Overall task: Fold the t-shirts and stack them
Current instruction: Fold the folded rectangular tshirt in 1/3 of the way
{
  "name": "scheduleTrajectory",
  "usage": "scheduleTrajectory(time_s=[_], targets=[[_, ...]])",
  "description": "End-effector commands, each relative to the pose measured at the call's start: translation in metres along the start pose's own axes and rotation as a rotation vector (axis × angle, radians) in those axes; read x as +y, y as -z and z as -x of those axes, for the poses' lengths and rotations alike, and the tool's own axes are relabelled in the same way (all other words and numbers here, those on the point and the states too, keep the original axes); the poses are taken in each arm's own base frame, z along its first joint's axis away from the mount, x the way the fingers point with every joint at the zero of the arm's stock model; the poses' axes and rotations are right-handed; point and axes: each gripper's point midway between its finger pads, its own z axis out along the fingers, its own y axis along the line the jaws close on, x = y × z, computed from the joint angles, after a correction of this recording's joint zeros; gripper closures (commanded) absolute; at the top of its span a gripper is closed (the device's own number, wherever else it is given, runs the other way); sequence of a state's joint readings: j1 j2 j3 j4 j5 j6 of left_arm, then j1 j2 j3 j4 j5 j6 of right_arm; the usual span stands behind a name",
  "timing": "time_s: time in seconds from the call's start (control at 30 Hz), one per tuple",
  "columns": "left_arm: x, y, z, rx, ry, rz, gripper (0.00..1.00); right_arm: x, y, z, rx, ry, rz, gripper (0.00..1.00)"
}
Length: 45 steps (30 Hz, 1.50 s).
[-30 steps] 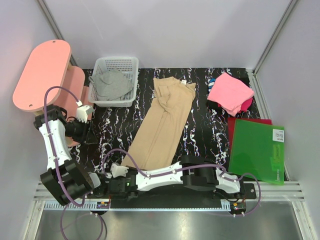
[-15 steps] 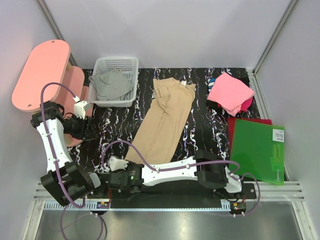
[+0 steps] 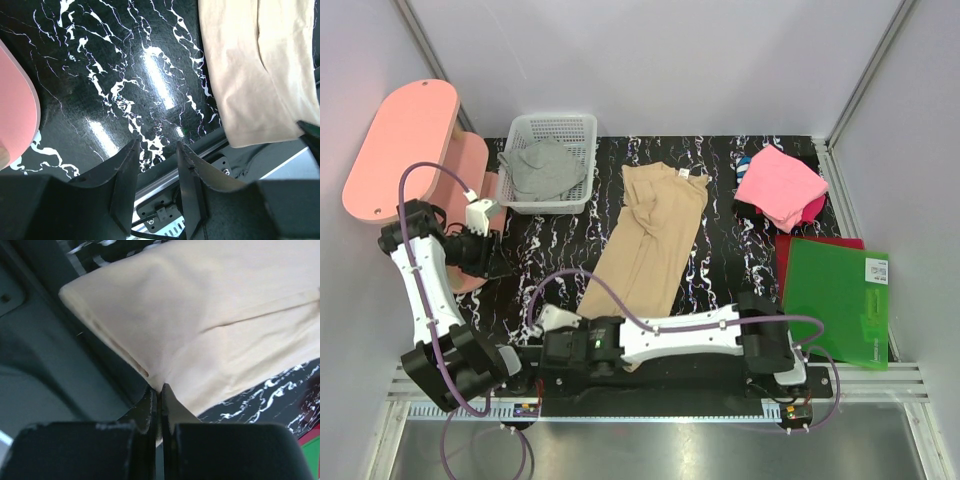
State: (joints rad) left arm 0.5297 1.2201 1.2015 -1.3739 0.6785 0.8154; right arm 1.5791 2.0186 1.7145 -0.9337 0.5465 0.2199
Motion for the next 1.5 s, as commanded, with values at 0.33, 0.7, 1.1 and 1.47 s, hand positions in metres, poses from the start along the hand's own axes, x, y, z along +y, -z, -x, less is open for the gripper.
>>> scheduleTrajectory(time_s=[0.33, 0.7, 1.1, 1.47], targets=[[0.008, 0.007, 0.010, 0.027, -0.026, -0.018, 0.60, -0.257, -0.087, 0.015, -0.015, -0.435, -0.241, 1.00], [0.008, -0.002, 0.011, 0.080, -0.026, -0.081, 0.59, -0.331, -0.186, -0.018, 0.131, -0.533, -0.204, 0.55], [-0.105, -0.061, -0.004, 0.236, -0.324, -0.245, 0.57, -0.397, -0.111, -0.046, 0.137, -0.819, -0.545, 0.01], [-0.117, -0.142, 0.006, 0.329, -0.322, -0.311, 0.59, -0.288, -0.088, -0.073, 0.072, -0.974, -0.275, 0.00]])
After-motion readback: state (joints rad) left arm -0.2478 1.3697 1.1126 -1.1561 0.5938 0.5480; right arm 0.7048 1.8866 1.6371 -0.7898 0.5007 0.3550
